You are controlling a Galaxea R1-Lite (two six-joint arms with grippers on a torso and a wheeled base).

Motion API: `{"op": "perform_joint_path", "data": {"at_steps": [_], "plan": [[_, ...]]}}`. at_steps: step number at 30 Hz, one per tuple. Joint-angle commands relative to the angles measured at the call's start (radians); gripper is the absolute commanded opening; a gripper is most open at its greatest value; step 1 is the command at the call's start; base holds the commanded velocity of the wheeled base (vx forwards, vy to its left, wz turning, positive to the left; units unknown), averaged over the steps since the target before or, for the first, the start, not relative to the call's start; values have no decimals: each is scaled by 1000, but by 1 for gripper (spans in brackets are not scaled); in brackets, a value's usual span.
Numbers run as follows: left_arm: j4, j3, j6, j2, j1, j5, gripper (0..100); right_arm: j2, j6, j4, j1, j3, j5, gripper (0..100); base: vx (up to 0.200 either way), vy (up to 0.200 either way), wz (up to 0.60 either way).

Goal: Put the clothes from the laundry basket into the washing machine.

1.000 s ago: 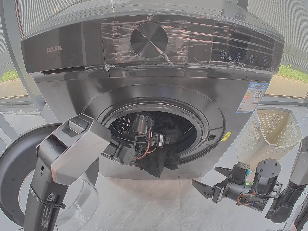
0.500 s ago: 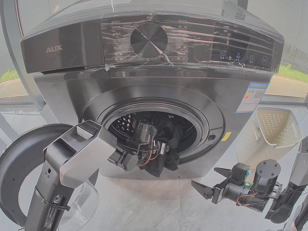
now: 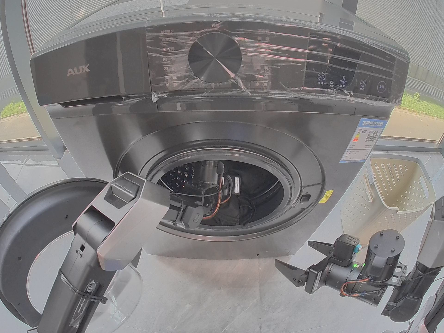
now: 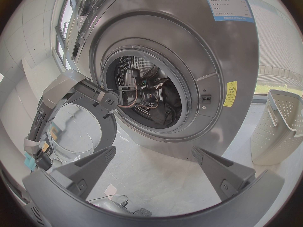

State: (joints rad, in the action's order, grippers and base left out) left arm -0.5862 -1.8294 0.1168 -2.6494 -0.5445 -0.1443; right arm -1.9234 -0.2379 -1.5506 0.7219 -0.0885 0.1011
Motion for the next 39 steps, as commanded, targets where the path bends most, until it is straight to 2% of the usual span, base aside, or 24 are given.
{"op": "perform_joint_path", "data": {"at_steps": [1,6,7,11,15,18,21,23,36,37,39], "plan": [[-27,-171,27,-83,31,-57,0,-2,0,0,1,0,0,100,0,0,0],[-27,-171,40,-77,31,-57,0,-3,0,0,1,0,0,100,0,0,0],[-27,-171,41,-75,32,-57,100,-5,0,0,1,0,-1,100,0,0,0],[-20,-122,46,-54,23,-57,100,-6,0,0,-2,1,-1,100,0,0,0],[-7,53,40,54,1,-32,100,-6,0,0,-1,1,-1,100,0,0,0],[29,174,32,115,-14,5,100,-6,0,0,-1,3,-1,100,0,0,0],[57,259,3,154,-20,26,100,-6,0,0,-1,4,-1,100,0,0,0],[54,274,-11,154,-22,35,100,-6,0,0,-1,1,-1,100,0,0,0],[35,209,-20,26,-14,37,100,-5,0,0,1,0,-1,100,0,0,0],[34,200,-20,25,-14,35,0,-5,0,0,-1,-2,-1,100,0,0,0],[34,167,-14,23,-11,34,0,-5,0,0,-1,-2,-1,100,0,0,0]]}}
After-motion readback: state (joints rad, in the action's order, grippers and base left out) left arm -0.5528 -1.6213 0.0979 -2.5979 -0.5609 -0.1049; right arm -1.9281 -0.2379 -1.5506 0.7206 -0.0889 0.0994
